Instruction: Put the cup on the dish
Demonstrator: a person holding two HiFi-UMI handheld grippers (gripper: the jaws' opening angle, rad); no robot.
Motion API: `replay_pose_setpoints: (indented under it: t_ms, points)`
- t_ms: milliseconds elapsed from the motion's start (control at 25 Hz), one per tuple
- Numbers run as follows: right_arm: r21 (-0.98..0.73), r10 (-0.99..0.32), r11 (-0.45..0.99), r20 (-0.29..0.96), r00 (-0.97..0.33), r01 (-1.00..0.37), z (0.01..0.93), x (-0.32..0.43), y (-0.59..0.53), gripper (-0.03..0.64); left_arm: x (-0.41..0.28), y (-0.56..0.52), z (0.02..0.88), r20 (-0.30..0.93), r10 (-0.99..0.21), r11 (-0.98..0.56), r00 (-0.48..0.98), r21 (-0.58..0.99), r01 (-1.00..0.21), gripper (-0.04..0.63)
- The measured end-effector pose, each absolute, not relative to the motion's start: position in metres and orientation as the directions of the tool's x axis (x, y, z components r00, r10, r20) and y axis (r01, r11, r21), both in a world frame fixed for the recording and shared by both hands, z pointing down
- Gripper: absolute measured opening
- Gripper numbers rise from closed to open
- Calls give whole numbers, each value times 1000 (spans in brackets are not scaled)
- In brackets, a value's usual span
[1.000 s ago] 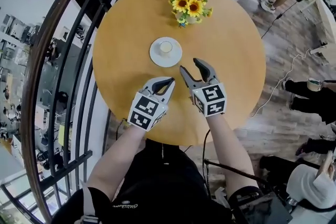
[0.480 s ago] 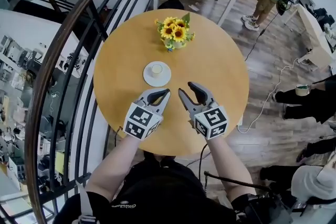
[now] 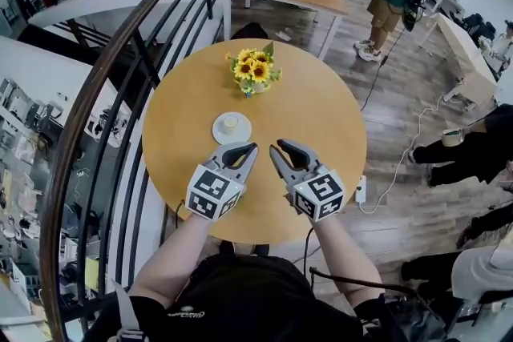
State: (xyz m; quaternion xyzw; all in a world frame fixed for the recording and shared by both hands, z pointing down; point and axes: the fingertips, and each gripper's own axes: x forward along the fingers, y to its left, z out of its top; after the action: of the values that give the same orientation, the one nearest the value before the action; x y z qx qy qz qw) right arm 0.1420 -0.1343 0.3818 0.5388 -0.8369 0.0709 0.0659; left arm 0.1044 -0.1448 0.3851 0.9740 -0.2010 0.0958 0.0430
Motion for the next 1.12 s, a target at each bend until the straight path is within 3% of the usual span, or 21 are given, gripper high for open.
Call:
replay_pose_setpoints:
  t_ms: [1120]
  points:
    - [-27,-898,402,184,-400,-915,360,142,-123,63,112,-133,367,216,-373,-925,902,-13,-379,0]
